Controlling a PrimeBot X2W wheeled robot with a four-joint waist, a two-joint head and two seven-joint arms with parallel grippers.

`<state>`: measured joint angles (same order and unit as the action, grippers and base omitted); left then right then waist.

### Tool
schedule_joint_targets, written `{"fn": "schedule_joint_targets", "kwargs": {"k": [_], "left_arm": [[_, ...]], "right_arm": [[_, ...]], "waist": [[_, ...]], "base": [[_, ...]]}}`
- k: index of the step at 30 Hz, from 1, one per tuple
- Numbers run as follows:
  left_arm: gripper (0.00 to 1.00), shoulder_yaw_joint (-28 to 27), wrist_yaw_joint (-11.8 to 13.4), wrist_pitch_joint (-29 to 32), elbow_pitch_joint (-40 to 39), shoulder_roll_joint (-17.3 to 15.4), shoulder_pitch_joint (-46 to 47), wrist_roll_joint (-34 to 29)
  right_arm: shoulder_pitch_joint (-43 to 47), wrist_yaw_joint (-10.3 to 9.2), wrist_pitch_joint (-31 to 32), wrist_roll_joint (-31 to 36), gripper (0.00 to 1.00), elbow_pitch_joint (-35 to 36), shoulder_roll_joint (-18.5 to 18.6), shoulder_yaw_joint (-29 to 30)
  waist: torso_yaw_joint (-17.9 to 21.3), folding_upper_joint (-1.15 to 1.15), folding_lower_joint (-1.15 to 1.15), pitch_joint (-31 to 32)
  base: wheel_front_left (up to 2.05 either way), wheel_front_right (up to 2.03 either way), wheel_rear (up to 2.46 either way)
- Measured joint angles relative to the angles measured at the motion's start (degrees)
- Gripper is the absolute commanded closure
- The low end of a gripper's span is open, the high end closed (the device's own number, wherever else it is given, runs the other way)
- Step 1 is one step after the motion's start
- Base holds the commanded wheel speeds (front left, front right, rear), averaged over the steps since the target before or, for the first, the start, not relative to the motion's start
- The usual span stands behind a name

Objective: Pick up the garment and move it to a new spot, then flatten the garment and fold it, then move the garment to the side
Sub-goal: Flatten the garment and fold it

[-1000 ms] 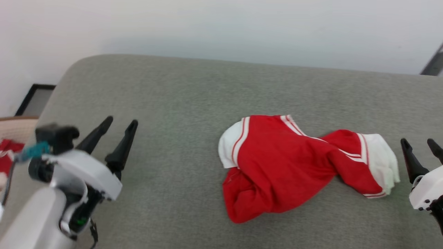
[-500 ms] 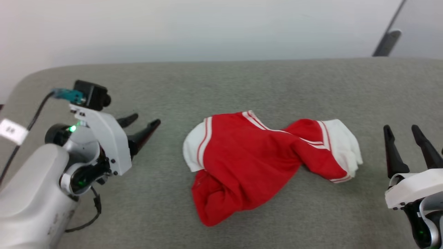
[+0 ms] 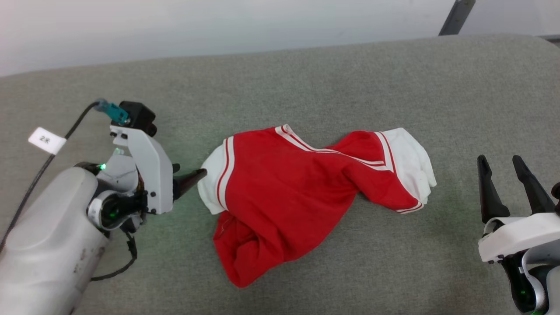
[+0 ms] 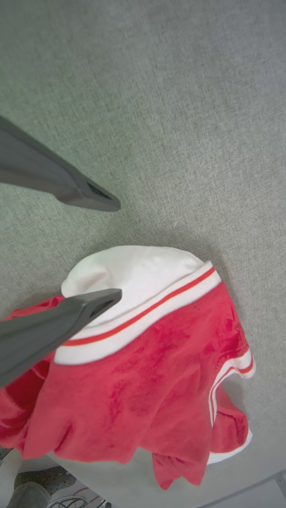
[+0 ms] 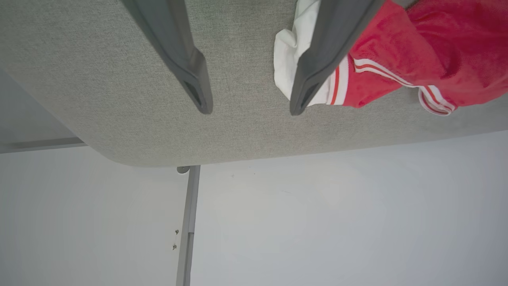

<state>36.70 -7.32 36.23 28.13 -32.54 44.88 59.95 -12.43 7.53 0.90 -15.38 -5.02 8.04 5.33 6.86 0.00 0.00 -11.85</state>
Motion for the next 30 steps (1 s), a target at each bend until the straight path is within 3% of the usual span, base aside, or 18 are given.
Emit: {"fn": "schedule_joint_targets", "kwargs": {"k": [12,14,15,21,30], "left_arm": [[0.00,1.9,0.0,1.0,5.9,2.3,1.7,0.6],[0.84,2.1,0.0,0.6,6.7,2.5,1.8,0.6],[1.00,2.0,0.0,0.1,7.1,2.7,1.8,0.9],[1.00,2.4,0.0,-1.2,7.9,2.3,2.9,1.7],[1.00,1.6,0.0,-3.2,6.8,-1.6,3.2,1.7]], "right_arm": [[-1.5,0.00,-0.9,0.0,0.00,-0.5,-0.7,-0.7],[-1.9,0.00,-0.9,0.0,0.00,-0.6,-0.7,-0.8],[-2.1,0.00,-1.0,0.0,0.00,-0.6,-0.7,-0.9],[-2.1,0.00,-1.4,0.1,0.00,-0.8,-0.7,-0.8],[-1.7,0.00,-1.0,0.4,0.00,-0.2,-0.6,0.8]], "waist": [[1.1,0.00,0.00,-2.7],[1.2,0.00,0.00,-2.9],[1.2,0.00,0.00,-3.0],[0.8,0.00,0.00,-2.9],[-1.1,0.00,0.00,-1.7]], "base": [[0.00,0.00,0.00],[0.00,0.00,0.00],[0.00,0.00,0.00],[0.00,0.00,0.00],[0.00,0.00,0.00]]}}
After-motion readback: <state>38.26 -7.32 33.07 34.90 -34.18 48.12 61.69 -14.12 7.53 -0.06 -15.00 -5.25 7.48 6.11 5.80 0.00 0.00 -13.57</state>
